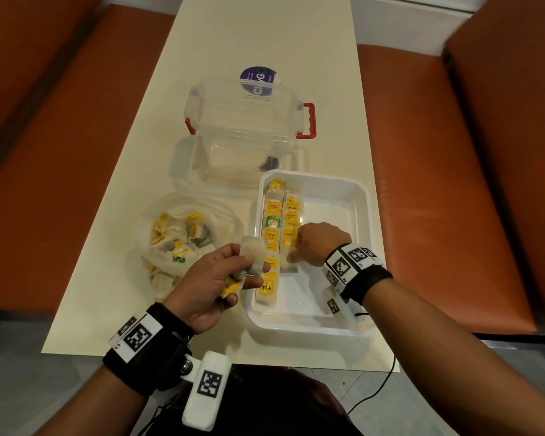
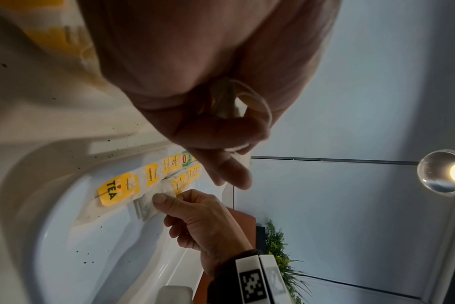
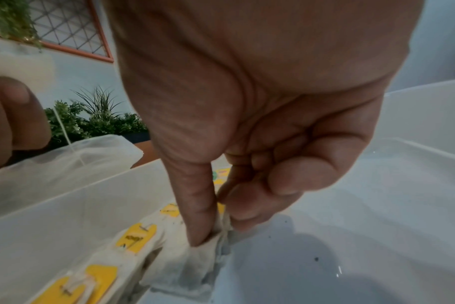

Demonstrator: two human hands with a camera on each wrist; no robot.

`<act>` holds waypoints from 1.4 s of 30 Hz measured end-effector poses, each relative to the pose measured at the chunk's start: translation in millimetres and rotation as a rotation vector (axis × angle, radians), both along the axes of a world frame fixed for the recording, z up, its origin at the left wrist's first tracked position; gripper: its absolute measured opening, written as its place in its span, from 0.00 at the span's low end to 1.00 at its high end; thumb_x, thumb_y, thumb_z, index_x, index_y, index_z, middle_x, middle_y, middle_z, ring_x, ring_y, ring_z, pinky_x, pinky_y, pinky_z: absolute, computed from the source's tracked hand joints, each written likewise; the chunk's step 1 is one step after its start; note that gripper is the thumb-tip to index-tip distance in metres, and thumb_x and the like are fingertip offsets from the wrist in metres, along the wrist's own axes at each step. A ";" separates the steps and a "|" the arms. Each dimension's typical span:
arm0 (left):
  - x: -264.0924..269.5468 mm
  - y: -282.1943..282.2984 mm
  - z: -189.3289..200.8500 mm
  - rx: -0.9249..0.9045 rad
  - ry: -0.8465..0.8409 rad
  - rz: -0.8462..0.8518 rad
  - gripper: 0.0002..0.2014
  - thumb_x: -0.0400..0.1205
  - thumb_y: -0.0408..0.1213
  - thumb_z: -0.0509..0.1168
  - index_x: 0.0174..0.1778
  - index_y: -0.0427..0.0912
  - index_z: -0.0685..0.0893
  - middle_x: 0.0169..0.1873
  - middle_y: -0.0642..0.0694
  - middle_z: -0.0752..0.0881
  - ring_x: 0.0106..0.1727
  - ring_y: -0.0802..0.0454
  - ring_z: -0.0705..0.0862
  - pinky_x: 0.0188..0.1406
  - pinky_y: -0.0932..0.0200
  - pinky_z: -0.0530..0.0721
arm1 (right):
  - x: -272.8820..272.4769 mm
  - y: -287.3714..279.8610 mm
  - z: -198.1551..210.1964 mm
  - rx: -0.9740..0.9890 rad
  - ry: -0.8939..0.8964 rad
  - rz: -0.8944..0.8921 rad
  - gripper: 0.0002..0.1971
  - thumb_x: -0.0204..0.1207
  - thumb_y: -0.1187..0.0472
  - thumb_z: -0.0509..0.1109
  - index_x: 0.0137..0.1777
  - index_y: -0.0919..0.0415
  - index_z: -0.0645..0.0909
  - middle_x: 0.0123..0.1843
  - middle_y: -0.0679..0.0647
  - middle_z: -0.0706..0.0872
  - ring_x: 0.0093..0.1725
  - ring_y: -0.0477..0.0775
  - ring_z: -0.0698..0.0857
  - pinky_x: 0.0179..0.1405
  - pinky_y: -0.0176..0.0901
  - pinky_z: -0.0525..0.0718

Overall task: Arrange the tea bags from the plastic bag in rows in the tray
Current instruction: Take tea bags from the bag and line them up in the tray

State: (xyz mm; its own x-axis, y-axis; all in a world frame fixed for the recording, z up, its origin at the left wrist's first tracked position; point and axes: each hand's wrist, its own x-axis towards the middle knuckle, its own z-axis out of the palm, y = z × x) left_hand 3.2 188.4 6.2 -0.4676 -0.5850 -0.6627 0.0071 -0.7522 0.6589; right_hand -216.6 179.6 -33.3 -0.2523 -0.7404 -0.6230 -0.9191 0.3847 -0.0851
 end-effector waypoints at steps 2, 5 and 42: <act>0.0 -0.4 -0.2 0.001 0.001 0.001 0.05 0.86 0.32 0.63 0.50 0.44 0.84 0.50 0.38 0.92 0.35 0.53 0.88 0.13 0.70 0.66 | -2.0 0.9 3.4 -0.013 -0.016 -0.015 0.18 0.73 0.42 0.78 0.49 0.53 0.80 0.46 0.51 0.86 0.47 0.56 0.86 0.47 0.48 0.83; -0.7 -0.4 -0.3 -0.003 0.004 -0.006 0.06 0.86 0.32 0.63 0.52 0.43 0.84 0.51 0.38 0.92 0.35 0.53 0.88 0.13 0.70 0.67 | -6.6 2.7 8.6 -0.044 -0.031 -0.034 0.18 0.73 0.42 0.78 0.47 0.52 0.77 0.45 0.50 0.85 0.48 0.56 0.85 0.47 0.49 0.83; -21.4 4.5 0.4 -0.187 -0.185 -0.171 0.12 0.83 0.42 0.71 0.61 0.46 0.83 0.50 0.41 0.93 0.41 0.51 0.91 0.20 0.66 0.71 | -21.2 54.2 49.7 -0.288 -0.652 -0.146 0.03 0.77 0.61 0.77 0.46 0.52 0.87 0.37 0.49 0.92 0.35 0.45 0.90 0.31 0.26 0.76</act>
